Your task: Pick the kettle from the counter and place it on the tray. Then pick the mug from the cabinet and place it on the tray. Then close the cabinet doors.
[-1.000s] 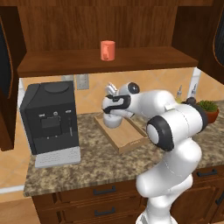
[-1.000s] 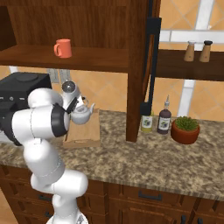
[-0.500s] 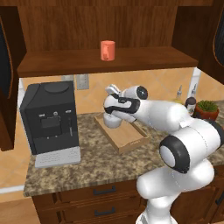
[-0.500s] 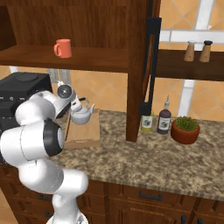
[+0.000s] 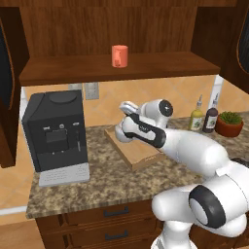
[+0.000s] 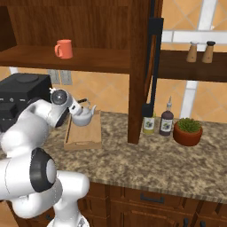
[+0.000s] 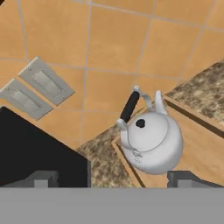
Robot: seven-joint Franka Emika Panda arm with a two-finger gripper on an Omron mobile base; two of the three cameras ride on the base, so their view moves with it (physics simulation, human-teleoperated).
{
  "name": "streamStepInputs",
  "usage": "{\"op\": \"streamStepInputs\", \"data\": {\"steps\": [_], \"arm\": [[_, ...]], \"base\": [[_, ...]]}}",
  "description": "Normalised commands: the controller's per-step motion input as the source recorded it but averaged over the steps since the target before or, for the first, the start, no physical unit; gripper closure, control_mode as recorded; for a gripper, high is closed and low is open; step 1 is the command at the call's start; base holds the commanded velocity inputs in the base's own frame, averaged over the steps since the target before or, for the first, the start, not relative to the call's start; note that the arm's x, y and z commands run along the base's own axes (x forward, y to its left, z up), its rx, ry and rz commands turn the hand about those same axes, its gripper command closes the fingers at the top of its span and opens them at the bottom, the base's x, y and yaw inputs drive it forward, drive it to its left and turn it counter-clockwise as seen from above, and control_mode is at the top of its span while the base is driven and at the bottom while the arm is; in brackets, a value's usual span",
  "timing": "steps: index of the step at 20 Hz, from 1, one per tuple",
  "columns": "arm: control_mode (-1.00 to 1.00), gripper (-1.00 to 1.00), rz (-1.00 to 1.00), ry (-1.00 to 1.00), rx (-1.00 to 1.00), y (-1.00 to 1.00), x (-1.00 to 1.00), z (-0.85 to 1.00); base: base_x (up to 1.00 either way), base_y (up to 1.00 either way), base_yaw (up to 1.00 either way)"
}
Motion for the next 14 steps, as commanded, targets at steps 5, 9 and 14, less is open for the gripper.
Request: {"op": "streamStepInputs", "data": {"steps": [5,9,14], "arm": [[-1.0,-1.0,0.08,0.0,-0.26,0.01,-0.41,0.75],[-1.0,-1.0,0.01,-0.11,-0.29,0.19,-0.47,0.8],[-1.0,-1.0,0.0,-0.06,-0.27,0.25,-0.23,0.82]], "base": [[0.0,0.0,0.0],[0.0,0.0,0.0],[0.0,0.0,0.0]]}}
